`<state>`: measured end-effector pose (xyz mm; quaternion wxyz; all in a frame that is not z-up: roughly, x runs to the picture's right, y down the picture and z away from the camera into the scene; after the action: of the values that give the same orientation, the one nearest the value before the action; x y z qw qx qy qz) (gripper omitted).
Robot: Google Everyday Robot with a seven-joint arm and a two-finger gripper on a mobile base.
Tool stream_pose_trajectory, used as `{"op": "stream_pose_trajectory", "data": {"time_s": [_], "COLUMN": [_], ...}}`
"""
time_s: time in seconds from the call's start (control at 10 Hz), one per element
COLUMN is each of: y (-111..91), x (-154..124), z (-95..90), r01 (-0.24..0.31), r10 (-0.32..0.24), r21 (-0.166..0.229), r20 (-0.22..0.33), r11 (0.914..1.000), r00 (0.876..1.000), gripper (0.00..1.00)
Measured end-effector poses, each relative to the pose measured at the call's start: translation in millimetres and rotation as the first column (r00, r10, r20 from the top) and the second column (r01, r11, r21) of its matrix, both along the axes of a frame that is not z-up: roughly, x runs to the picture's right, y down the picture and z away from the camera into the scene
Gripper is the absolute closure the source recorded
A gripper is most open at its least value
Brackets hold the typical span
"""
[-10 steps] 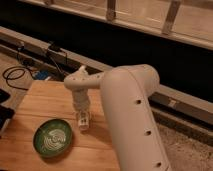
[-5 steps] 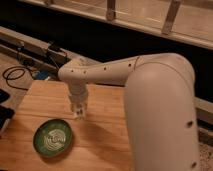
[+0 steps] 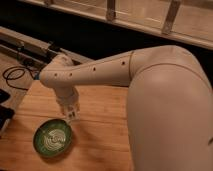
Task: Place the bottle in the ceramic bowl
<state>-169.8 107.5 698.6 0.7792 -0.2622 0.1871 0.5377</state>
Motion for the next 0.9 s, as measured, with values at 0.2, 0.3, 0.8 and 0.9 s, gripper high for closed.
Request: {"op": "stream_pose_trajectory", "data": {"time_s": [0.2,0.3,0.8,0.9], "y": [34,46,83,89], "x": [-21,-30,-47,-45], "z": [4.6,4.7,-11.7,-14.7], "r01": [0.096,0.133,0.268,0.287], "r10": [-0.096,-0.132,-0.26,-0.277], "r21": [-0.02,-0.029,-0.084,-0.097], "r20": [0.034,0.048,0.097,0.103], "r11": [0.9951,0.9906,0.9597,0.953], "r00": [0.995,0.99,0.961,0.955], "gripper": [1.0,1.0,1.0,1.0]}}
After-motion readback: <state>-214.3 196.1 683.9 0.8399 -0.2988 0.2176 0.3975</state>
